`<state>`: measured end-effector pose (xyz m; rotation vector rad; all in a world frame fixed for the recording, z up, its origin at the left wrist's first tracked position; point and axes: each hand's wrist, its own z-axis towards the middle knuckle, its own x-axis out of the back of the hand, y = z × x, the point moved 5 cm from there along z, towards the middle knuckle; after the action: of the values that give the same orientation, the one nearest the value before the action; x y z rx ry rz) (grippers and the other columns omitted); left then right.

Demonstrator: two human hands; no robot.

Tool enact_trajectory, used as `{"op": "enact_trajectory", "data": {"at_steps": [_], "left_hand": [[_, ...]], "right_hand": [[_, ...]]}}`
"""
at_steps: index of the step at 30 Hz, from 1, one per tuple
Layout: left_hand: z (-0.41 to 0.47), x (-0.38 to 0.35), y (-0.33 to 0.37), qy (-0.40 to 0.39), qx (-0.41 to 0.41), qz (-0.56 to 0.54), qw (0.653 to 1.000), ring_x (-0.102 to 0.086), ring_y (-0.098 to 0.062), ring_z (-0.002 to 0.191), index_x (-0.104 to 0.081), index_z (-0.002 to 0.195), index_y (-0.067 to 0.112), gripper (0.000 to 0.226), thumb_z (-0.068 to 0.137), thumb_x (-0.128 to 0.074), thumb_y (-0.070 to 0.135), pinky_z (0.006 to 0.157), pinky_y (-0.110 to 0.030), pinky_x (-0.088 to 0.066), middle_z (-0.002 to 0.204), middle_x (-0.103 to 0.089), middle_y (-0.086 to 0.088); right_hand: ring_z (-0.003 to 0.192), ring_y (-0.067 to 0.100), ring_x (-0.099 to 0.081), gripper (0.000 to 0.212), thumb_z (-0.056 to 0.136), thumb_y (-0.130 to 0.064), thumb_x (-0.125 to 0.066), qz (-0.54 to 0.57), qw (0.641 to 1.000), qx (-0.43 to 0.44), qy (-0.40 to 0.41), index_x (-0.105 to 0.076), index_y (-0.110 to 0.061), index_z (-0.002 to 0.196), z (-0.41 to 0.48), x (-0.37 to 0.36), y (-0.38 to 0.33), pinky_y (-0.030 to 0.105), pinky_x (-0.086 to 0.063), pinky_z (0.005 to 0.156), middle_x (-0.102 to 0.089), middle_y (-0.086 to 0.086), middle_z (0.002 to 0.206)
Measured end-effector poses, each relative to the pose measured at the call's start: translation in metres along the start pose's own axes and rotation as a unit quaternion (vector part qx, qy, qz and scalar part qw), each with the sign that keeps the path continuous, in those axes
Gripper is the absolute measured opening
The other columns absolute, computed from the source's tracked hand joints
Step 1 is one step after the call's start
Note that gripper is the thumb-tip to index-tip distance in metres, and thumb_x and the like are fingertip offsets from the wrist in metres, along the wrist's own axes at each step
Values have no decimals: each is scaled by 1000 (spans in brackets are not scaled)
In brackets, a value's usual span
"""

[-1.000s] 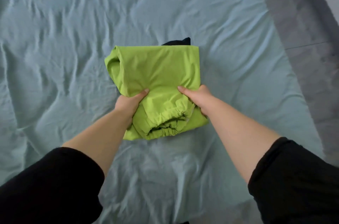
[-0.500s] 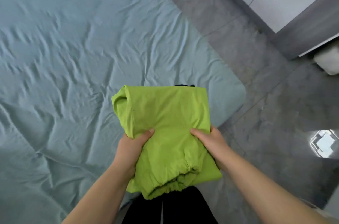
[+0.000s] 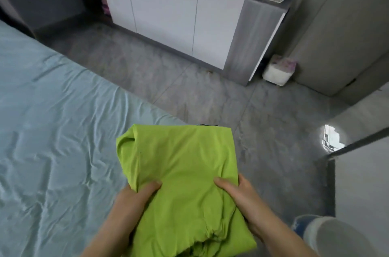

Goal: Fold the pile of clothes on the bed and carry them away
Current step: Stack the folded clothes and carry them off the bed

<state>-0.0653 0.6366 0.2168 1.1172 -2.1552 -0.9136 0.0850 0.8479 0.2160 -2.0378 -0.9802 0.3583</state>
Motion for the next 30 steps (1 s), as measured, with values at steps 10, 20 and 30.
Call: {"op": "enact_trajectory", "data": {"at_steps": [10, 20, 30], "left_hand": [[4, -202, 84, -37, -34, 104, 993, -59, -19, 77, -62, 98, 18, 65, 51, -81, 57, 77, -35, -44, 78, -60, 6], [55, -336, 167, -113, -61, 93, 987, -69, -23, 80, -65, 93, 18, 46, 61, -81, 47, 70, -33, -51, 82, -73, 2], [179, -419, 292, -173, -73, 84, 979, -73, -12, 72, -66, 97, 18, 28, 77, -76, 35, 66, -30, -53, 78, -76, 8]], "right_hand": [[99, 17, -67, 33, 84, -18, -69, 19, 995, 59, 79, -61, -13, 116, 19, 202, -43, 39, -51, 96, -72, 2, 106], [96, 15, -68, 39, 81, -23, -70, 98, 983, 52, 146, -60, -20, 119, 81, 309, -84, 37, -53, 92, -72, -3, 106], [96, 17, -68, 35, 83, -19, -71, 105, 973, 63, 196, -60, -22, 116, 212, 357, -193, 41, -52, 94, -72, -2, 105]]}}
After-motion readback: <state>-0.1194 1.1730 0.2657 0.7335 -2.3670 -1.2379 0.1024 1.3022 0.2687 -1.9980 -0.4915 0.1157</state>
